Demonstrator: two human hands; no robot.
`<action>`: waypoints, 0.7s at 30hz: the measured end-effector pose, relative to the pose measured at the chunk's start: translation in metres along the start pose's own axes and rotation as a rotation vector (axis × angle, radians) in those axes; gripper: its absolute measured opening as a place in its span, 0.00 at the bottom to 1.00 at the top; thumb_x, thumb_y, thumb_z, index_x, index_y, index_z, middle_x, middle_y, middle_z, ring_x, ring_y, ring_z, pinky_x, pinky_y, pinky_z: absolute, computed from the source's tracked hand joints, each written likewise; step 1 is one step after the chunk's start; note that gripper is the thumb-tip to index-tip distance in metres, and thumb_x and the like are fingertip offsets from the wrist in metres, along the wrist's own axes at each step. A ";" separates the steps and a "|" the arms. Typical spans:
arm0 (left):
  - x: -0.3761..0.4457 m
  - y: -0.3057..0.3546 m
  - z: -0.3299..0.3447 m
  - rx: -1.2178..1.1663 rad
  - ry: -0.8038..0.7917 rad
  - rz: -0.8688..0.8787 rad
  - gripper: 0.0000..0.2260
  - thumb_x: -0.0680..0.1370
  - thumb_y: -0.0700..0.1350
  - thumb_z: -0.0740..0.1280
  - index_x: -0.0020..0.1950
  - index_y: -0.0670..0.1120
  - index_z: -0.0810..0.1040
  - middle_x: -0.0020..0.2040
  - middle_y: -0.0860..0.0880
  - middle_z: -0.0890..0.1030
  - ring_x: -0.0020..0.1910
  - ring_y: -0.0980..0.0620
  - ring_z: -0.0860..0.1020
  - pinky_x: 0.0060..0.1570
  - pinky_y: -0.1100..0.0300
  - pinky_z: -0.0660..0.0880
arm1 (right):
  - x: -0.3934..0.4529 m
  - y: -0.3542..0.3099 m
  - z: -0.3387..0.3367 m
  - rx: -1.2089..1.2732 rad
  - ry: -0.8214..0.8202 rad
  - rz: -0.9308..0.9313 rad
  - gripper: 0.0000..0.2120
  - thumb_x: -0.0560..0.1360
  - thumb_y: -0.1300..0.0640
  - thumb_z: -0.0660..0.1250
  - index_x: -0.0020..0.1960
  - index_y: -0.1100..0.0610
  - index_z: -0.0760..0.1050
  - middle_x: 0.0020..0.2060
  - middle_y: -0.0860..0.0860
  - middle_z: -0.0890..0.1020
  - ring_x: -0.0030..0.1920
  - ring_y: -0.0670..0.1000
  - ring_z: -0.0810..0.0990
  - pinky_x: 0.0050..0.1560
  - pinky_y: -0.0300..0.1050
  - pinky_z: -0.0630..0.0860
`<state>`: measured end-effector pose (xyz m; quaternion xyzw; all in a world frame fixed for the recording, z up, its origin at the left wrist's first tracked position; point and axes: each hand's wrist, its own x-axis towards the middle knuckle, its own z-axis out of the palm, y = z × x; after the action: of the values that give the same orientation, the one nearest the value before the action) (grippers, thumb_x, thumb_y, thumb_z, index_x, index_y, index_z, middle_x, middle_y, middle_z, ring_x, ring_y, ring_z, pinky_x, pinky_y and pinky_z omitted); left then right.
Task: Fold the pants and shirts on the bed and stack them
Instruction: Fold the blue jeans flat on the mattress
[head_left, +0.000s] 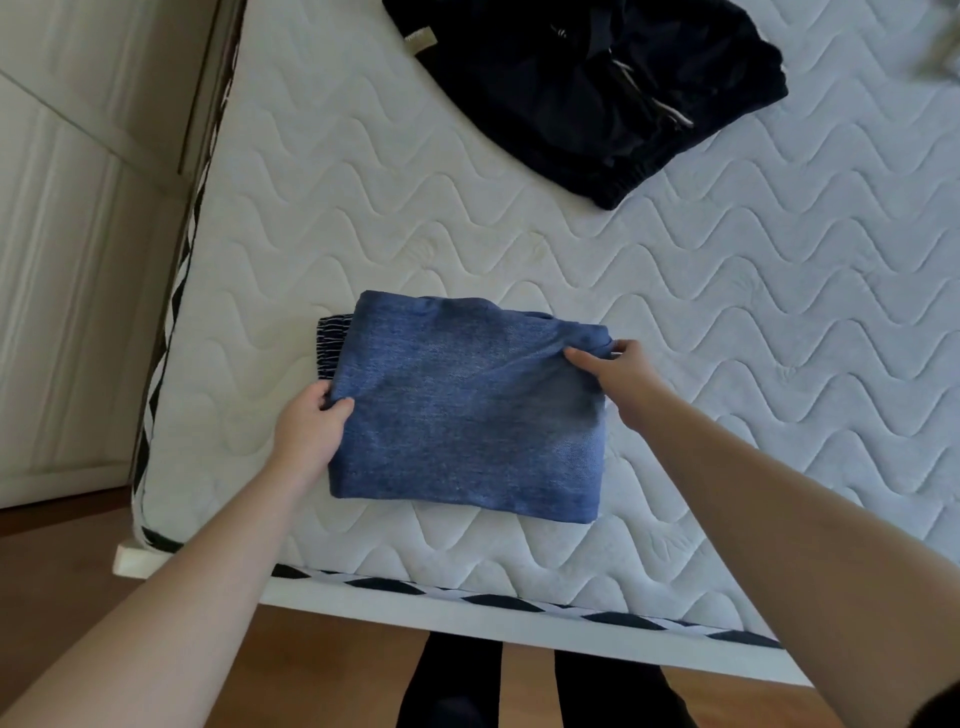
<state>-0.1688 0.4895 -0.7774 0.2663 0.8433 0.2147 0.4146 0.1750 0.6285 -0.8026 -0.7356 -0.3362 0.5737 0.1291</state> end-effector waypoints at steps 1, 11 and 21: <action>0.001 0.001 -0.002 -0.001 0.021 0.006 0.07 0.77 0.44 0.66 0.55 0.50 0.78 0.50 0.51 0.82 0.51 0.46 0.81 0.54 0.45 0.77 | 0.001 0.000 0.002 -0.015 0.024 -0.022 0.27 0.60 0.40 0.80 0.48 0.51 0.71 0.45 0.46 0.79 0.44 0.45 0.78 0.36 0.40 0.72; 0.030 0.023 0.009 0.062 0.023 -0.002 0.20 0.72 0.56 0.72 0.56 0.45 0.75 0.57 0.47 0.75 0.53 0.47 0.78 0.46 0.54 0.76 | -0.002 -0.005 0.017 -0.127 0.025 -0.079 0.20 0.64 0.41 0.78 0.51 0.47 0.79 0.41 0.43 0.82 0.43 0.45 0.81 0.37 0.40 0.75; 0.039 0.028 0.005 -0.117 -0.034 0.062 0.09 0.76 0.56 0.70 0.51 0.53 0.78 0.48 0.54 0.83 0.48 0.51 0.81 0.47 0.53 0.77 | 0.002 -0.002 -0.006 0.034 -0.282 -0.013 0.24 0.70 0.42 0.75 0.61 0.53 0.78 0.56 0.49 0.83 0.59 0.51 0.80 0.63 0.50 0.76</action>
<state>-0.1769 0.5363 -0.7869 0.2711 0.8135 0.2720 0.4367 0.1801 0.6328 -0.8007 -0.6430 -0.3460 0.6763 0.0969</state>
